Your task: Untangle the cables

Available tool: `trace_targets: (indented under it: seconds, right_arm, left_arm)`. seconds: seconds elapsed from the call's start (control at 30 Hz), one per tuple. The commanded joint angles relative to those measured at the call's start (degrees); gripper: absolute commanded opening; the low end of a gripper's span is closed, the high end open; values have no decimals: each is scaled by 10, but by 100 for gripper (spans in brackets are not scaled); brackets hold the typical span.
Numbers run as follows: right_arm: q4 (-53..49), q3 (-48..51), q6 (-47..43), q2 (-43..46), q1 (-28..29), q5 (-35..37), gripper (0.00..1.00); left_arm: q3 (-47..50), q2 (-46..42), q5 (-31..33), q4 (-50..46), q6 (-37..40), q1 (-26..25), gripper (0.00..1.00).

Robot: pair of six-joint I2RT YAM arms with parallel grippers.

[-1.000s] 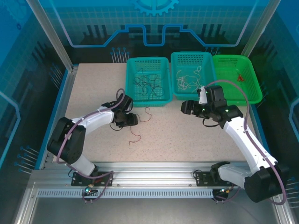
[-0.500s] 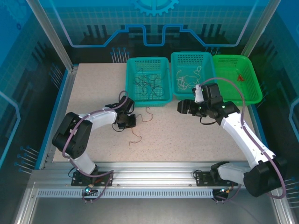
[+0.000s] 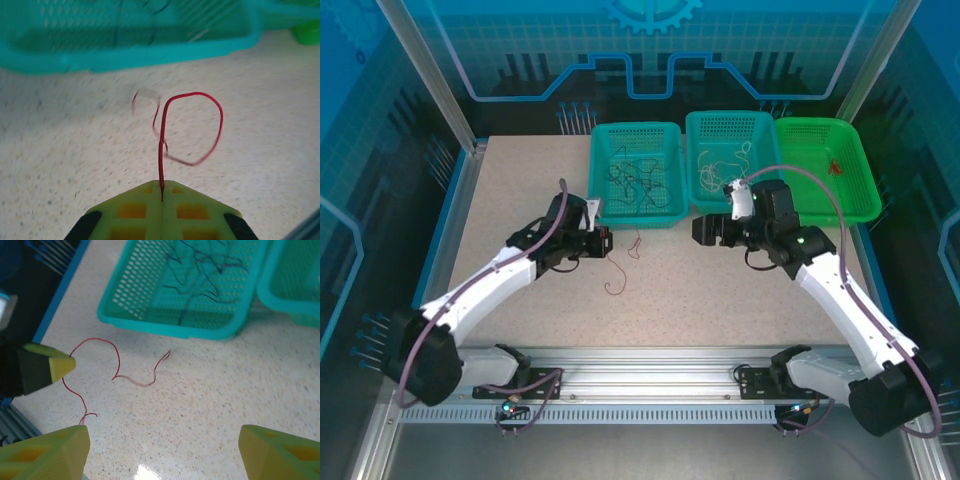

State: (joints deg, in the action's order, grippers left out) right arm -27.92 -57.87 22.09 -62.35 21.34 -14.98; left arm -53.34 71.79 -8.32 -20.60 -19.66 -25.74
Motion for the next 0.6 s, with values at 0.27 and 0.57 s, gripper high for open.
trace_targets:
  seconds: [0.27,0.57]
  right_arm:
    - [279,72,-184,15,59,-112,100]
    - [414,55,-181,-119,108,-124,100]
  left_arm:
    - [-57,-65,-90,47,207,-38,0]
    - [-81,-52,-136,126,198,-52,0]
